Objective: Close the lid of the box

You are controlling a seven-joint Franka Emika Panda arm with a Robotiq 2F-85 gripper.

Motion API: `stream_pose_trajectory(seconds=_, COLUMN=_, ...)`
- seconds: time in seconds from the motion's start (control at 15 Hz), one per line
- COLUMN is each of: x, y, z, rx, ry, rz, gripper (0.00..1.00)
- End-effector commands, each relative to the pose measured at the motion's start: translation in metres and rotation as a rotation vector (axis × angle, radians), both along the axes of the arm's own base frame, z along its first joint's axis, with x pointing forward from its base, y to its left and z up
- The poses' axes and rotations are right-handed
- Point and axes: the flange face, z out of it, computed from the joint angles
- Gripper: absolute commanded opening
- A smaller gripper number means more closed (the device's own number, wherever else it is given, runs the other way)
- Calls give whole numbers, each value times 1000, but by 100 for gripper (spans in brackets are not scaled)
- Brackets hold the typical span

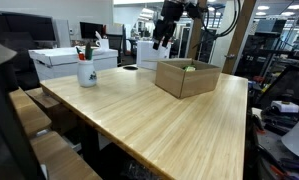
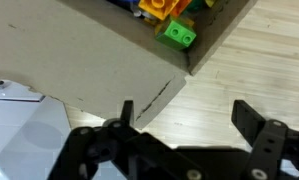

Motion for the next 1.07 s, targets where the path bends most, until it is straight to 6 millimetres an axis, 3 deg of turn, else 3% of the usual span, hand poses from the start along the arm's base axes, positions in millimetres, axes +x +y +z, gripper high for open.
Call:
stream_pose_trajectory(seconds=0.0, x=25, y=8, z=-8, rx=-24, ry=30, rz=8, gripper=100)
stream_pose_trajectory(seconds=0.47, x=56, y=8, z=-17, rx=-27, ry=50, rz=4, gripper=100)
stream_pose_trajectory(seconds=1.0, x=88, y=-14, z=-16, rx=-36, ry=-14, rz=2, gripper=100)
